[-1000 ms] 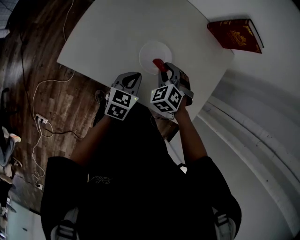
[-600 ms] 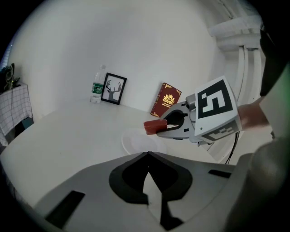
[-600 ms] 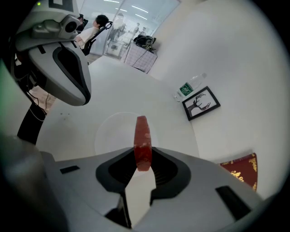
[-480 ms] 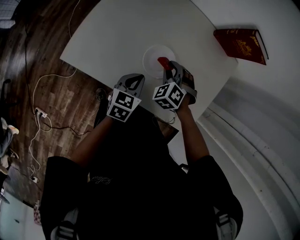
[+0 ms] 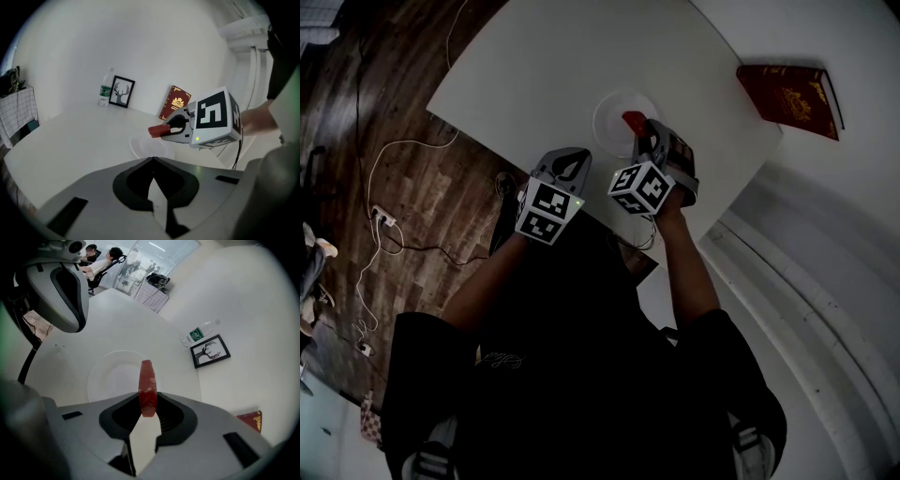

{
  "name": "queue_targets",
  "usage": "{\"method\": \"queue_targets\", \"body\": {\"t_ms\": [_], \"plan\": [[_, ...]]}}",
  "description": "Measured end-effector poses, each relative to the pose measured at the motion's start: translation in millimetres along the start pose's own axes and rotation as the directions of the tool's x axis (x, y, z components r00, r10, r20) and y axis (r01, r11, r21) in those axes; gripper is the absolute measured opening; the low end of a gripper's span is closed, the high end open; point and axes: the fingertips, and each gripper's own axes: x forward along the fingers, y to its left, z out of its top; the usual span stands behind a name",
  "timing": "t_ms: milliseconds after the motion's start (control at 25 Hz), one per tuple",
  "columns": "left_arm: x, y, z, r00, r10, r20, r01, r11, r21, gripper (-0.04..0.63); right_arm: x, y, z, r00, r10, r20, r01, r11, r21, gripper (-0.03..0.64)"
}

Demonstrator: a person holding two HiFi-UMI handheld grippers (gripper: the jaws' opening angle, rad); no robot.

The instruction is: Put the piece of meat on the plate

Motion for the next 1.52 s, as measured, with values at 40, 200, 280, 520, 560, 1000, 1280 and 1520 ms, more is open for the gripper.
{"method": "queue_targets", "body": {"t_ms": [40, 200, 280, 520, 560, 1000, 1280, 1520], "plan": [[0, 0, -1, 1.000, 0.001, -0.001, -0.001, 1.000, -0.002, 0.002, 1, 0, 0, 1.000, -0.002, 0.000, 0.002, 1.000, -0.005, 0.101], [-2, 2, -3, 1.000, 0.011, -0.003, -0.011, 1.000, -0.016, 0.002, 3, 1, 0, 1.000, -0.010, -0.003, 0.010, 1.000, -0.015, 0.101], [-2, 3, -3, 1.000, 0.015, 0.004, -0.015, 1.000, -0.020, 0.002, 4, 0, -1, 1.000, -0.016, -0.007, 0.016, 1.000, -0.022, 0.103], [1, 8, -3, 1.000, 0.019, 0.005, -0.019, 0.999, -0.029, 0.002, 9, -1, 2, 0.999, -0.029, -0.018, 0.028, 0.998, -0.047, 0.103], [1, 9, -4, 1.000, 0.019, 0.004, -0.019, 0.999, -0.032, 0.002, 10, -1, 1, 0.999, -0.030, -0.018, 0.030, 0.998, -0.051, 0.103], [4, 16, -2, 1.000, 0.018, -0.004, -0.018, 1.000, -0.024, 0.002, 14, -2, 1, 0.998, -0.048, -0.036, 0.046, 0.997, -0.065, 0.103], [0, 17, -7, 1.000, 0.022, -0.007, -0.022, 0.999, -0.035, 0.002, 14, -2, 2, 0.995, -0.083, -0.057, 0.076, 0.991, -0.108, 0.103], [-5, 19, -9, 1.000, 0.026, -0.010, -0.026, 0.999, -0.029, 0.002, 17, 1, 5, 0.992, -0.103, -0.070, 0.093, 0.986, -0.137, 0.103]]}}
